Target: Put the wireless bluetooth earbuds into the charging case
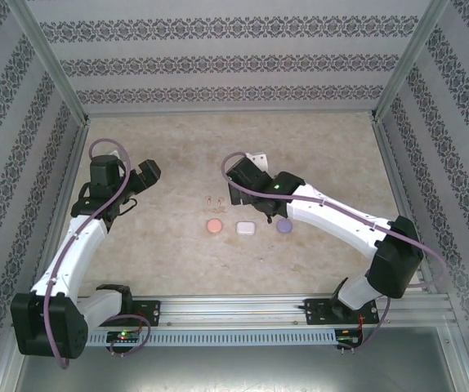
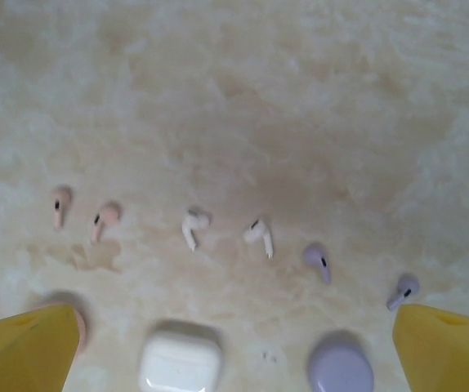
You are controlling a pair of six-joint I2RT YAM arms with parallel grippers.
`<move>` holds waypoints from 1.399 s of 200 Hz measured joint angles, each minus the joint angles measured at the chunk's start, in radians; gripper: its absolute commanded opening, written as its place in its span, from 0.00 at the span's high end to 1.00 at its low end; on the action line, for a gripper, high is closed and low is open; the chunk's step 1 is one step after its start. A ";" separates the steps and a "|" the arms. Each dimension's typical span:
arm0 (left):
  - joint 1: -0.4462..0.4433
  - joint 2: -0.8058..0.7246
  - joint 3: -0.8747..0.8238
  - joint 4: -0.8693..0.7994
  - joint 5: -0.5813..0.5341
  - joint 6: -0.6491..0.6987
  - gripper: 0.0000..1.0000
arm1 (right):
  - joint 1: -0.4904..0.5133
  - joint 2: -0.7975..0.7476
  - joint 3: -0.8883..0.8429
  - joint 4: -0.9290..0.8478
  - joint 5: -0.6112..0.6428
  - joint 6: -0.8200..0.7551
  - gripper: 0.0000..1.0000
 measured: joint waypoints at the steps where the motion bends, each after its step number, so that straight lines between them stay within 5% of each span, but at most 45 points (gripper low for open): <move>1: 0.000 -0.003 -0.002 0.000 0.000 -0.001 0.01 | 0.001 0.000 0.000 -0.002 -0.002 0.001 0.02; 47: 0.000 -0.036 -0.008 -0.016 0.018 -0.029 0.01 | 0.013 0.009 -0.018 -0.028 -0.174 0.176 0.04; 141: 0.000 0.072 0.029 -0.129 0.026 -0.076 0.01 | 0.112 0.384 0.214 -0.080 -0.360 0.661 0.24; 280: 0.000 0.084 0.031 -0.138 0.079 -0.096 0.01 | 0.111 0.646 0.434 -0.191 -0.383 0.738 0.28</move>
